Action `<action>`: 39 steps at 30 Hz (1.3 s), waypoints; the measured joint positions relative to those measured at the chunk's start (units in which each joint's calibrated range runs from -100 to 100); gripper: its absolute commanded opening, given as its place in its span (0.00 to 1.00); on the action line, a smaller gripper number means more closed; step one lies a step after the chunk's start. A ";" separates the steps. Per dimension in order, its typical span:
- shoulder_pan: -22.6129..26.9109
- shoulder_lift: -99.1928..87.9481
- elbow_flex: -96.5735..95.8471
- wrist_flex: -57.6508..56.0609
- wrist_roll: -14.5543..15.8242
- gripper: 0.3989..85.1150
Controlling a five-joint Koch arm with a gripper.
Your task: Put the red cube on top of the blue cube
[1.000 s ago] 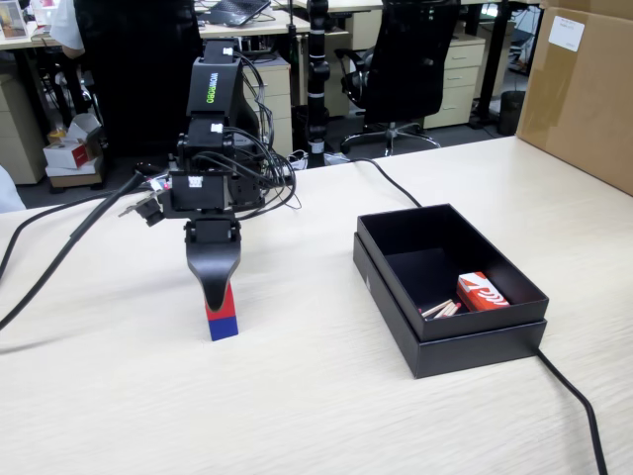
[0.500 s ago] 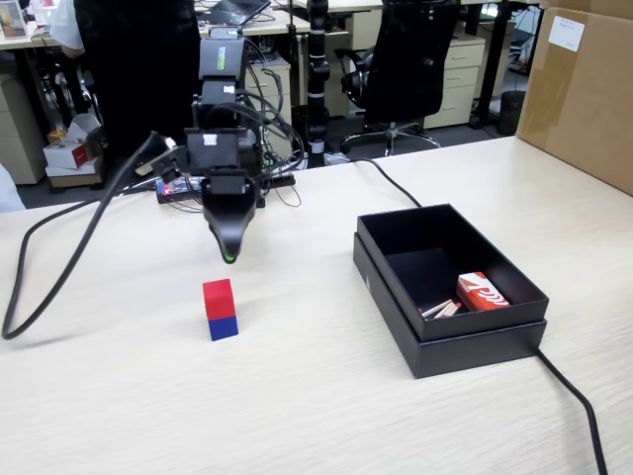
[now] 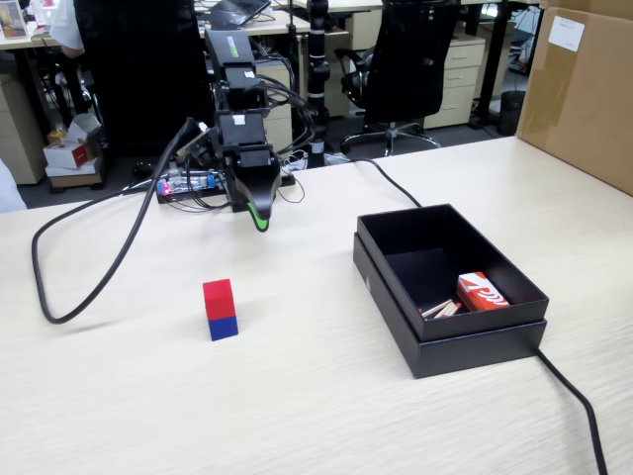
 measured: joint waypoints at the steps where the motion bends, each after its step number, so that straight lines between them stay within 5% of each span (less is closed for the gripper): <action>1: -0.05 -1.81 -3.01 2.01 -0.05 0.60; 28: 0.05 -20.58 -42.90 35.00 -4.15 0.61; 39: 0.39 -20.71 -43.72 35.23 -4.44 0.59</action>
